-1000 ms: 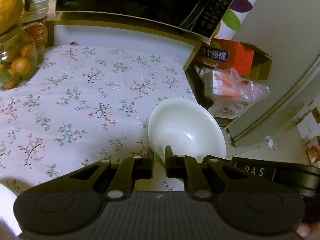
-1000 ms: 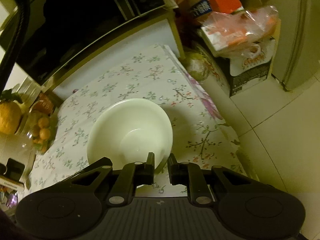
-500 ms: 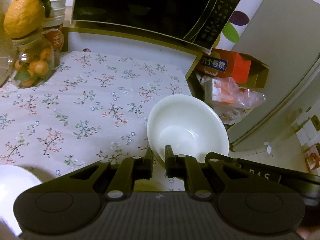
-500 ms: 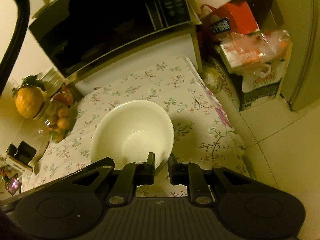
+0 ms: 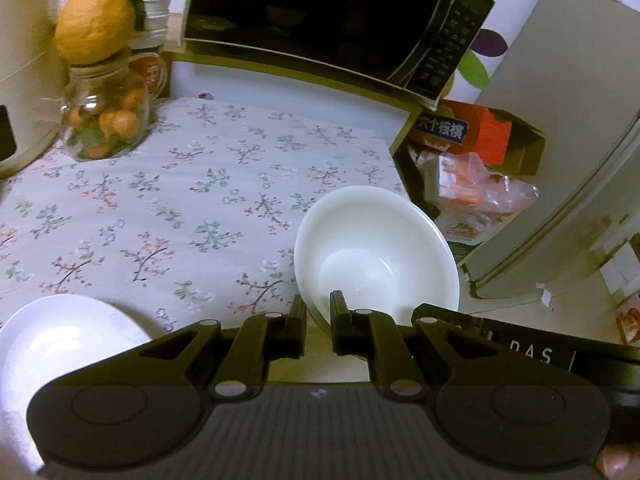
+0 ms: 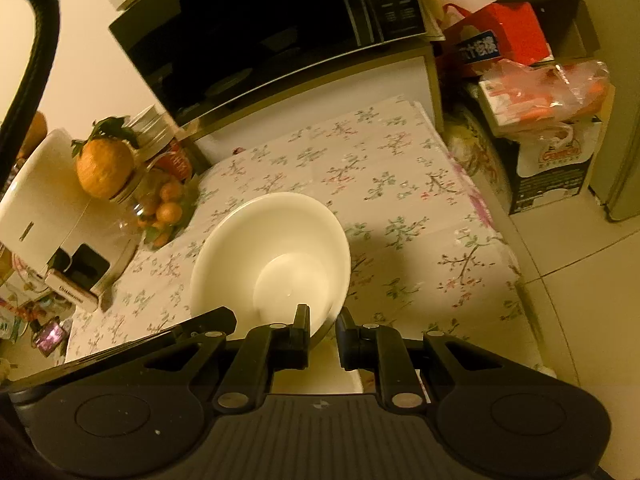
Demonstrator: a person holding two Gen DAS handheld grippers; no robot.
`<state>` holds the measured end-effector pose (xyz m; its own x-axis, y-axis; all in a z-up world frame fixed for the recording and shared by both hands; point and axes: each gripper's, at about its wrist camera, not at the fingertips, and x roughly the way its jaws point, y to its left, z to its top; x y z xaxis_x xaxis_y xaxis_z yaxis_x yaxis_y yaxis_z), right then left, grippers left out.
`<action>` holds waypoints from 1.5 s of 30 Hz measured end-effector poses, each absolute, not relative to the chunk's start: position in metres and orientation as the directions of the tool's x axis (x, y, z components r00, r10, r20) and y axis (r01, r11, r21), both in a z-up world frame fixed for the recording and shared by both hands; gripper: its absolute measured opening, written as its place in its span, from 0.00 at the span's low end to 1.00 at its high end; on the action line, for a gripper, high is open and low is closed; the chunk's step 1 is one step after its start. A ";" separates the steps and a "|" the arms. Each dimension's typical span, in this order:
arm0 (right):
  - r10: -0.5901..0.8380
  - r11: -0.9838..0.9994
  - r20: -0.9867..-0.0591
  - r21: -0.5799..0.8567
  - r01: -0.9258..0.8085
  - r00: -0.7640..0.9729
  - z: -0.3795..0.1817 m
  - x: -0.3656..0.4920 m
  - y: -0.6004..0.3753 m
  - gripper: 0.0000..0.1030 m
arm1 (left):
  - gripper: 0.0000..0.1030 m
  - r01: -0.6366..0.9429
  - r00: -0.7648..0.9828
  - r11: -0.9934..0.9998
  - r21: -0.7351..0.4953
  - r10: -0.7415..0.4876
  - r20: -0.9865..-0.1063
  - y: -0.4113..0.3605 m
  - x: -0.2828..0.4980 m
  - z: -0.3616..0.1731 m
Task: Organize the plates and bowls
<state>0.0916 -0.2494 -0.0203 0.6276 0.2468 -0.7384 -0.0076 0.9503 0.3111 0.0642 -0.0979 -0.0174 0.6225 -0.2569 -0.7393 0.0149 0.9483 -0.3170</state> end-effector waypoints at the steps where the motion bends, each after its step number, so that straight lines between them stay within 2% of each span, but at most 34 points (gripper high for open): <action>1: 0.250 0.951 -0.739 0.309 -0.015 0.626 -0.020 0.091 -0.247 0.13 | 0.10 0.010 0.623 0.949 -0.316 -0.253 -0.740 -0.096 0.063 -0.017; 28: 0.289 0.955 -0.776 0.277 -0.109 0.560 -0.026 0.072 -0.224 0.15 | 0.10 -0.027 0.573 0.948 -0.317 -0.246 -0.782 -0.080 0.038 -0.026; 45: 0.262 0.965 -0.836 0.237 -0.113 0.482 -0.052 0.054 -0.226 0.17 | 0.13 0.001 0.518 0.970 -0.242 -0.207 -0.830 -0.096 0.023 -0.052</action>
